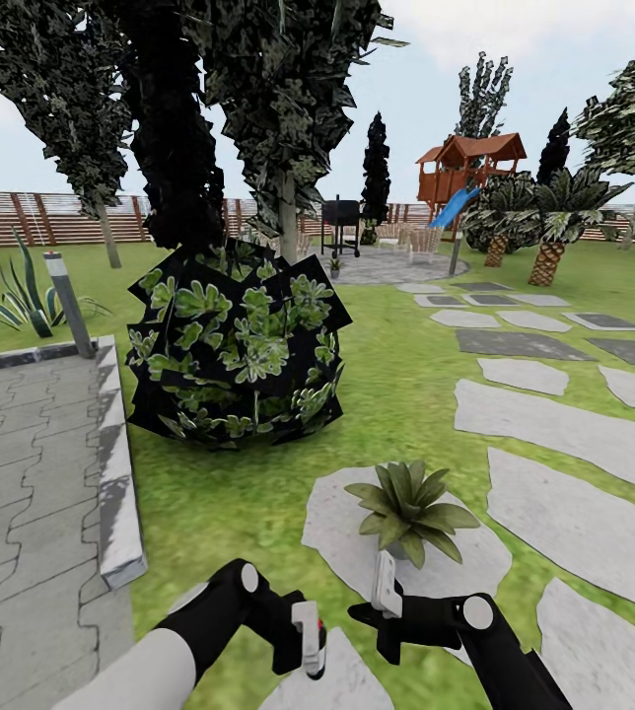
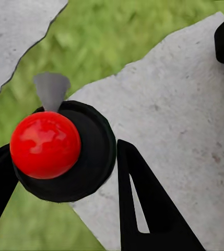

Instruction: Pick up the pesticide atomizer in the garden and spray insectifuge to fully cover both potted plants in the garden.

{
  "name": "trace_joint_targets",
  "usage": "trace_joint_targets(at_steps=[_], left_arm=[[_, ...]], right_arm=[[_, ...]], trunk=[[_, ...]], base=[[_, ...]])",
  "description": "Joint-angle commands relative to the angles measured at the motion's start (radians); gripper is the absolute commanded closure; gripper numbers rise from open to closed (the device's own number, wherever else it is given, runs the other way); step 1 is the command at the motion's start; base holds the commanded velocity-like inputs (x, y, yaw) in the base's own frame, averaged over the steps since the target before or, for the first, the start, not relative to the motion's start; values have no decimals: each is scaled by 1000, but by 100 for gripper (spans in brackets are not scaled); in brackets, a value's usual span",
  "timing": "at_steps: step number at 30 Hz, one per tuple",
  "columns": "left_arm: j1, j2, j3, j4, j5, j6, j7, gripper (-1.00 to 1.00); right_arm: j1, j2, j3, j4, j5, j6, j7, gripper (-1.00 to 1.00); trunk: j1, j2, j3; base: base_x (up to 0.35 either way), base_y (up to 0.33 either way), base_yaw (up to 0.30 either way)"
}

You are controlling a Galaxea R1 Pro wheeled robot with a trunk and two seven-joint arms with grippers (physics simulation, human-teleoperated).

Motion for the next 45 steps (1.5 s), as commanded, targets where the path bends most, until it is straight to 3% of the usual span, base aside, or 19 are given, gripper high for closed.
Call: trace_joint_targets(at_steps=[1,9,14,45], left_arm=[[0,-2,0,-1,-6,-5,-2,100],[0,-21,2,-3,-4,-5,0,100],[6,-27,4,-53,1,-3,0,100],[12,-29,5,-57,9,-21,1,100]], right_arm=[[0,0,-1,-1,10,-10,0,100],[0,1,-1,-1,10,-9,0,100],[0,0,-1,-1,10,-9,0,100],[0,0,-1,-4,10,-9,0,100]], trunk=[[0,0,-1],[0,0,-1],[0,0,-1],[0,0,-1]], base=[[0,0,0],[0,0,0],[0,0,0],[0,0,0]])
